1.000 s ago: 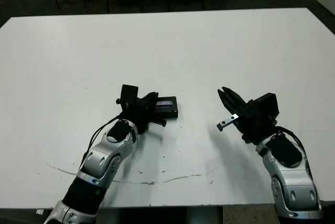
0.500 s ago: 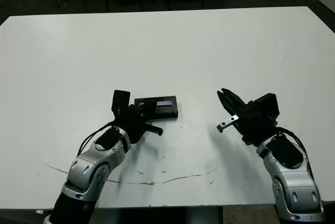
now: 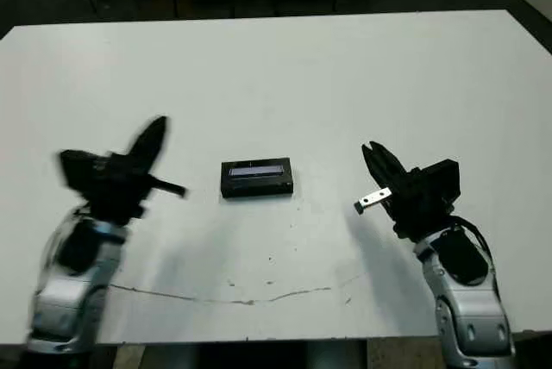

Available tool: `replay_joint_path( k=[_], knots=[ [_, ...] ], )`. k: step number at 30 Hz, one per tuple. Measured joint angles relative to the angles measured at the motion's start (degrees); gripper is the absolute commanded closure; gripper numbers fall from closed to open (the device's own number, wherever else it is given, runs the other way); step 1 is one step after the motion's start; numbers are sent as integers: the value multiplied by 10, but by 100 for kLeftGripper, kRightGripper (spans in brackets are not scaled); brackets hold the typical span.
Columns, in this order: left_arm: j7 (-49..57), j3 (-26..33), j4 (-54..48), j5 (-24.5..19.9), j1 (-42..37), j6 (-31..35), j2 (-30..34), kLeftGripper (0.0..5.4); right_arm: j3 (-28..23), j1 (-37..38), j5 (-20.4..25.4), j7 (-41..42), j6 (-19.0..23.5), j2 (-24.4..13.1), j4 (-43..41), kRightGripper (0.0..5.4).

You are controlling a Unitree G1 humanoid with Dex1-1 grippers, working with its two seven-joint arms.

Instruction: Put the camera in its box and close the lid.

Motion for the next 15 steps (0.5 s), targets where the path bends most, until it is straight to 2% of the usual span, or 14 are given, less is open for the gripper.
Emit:
replay_joint_path(
  k=[6,11,15],
  knots=[
    [45,68,62,-23,33,-35,-21,536,13,-2,-26,-54,-17,48,9,540],
    [60,74,90,-23,44,-53,-40,536,25,-10,-43,-84,-16,74,8,540],
    [70,73,92,-22,41,-55,-45,536,27,-15,-46,-93,-10,77,3,540]
  ],
)
